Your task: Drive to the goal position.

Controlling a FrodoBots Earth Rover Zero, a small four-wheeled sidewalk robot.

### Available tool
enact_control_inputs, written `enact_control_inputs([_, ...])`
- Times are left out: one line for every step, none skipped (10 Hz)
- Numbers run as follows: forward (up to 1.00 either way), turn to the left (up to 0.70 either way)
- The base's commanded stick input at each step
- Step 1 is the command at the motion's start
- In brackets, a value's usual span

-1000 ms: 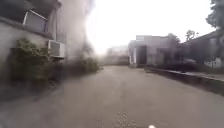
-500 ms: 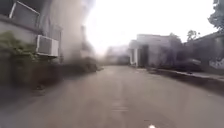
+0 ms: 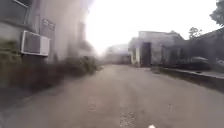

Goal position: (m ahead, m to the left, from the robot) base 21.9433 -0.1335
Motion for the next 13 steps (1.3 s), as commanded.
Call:
enact_control_inputs([1.00, 0.00])
enact_control_inputs([1.00, 0.00])
enact_control_inputs([1.00, 0.00])
enact_control_inputs([1.00, 0.00])
enact_control_inputs([1.00, -0.01])
enact_control_inputs([1.00, -0.20])
enact_control_inputs([1.00, -0.16])
enact_control_inputs([1.00, 0.00])
enact_control_inputs([1.00, 0.00])
enact_control_inputs([1.00, 0.00])
enact_control_inputs([1.00, 0.00])
enact_control_inputs([1.00, 0.00])
enact_control_inputs([1.00, 0.00])
